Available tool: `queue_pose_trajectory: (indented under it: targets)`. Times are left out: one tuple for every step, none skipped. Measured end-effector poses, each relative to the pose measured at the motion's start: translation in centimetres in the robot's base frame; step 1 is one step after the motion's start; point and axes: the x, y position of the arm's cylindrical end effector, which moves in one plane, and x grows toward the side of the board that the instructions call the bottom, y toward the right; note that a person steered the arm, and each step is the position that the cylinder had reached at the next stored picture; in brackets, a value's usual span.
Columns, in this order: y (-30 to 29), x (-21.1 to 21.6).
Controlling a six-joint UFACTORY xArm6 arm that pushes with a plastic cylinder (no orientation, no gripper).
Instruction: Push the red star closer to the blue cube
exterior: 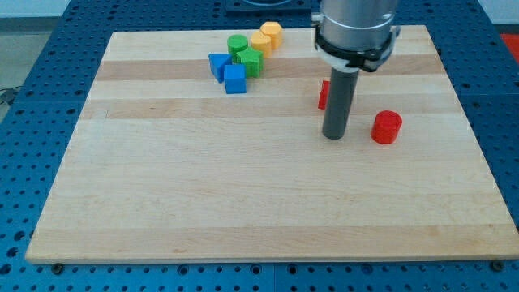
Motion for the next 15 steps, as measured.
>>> queue_pose_trajectory:
  targets:
    - [2.1, -0.9]
    - [2.6, -1.0]
    - [0.8, -3.2]
    - [-3.1, -5.1]
    - [-6.9, -6.9]
    - [-8.6, -8.0]
    - [-3.6, -4.3]
    - [3.7, -4.1]
    - [5.5, -9.0]
    - [4.3, -12.9]
    - [3.4, -11.9]
    - [2.9, -10.2]
    - [2.8, -8.4]
    - [-0.7, -8.1]
    - [-5.2, -9.3]
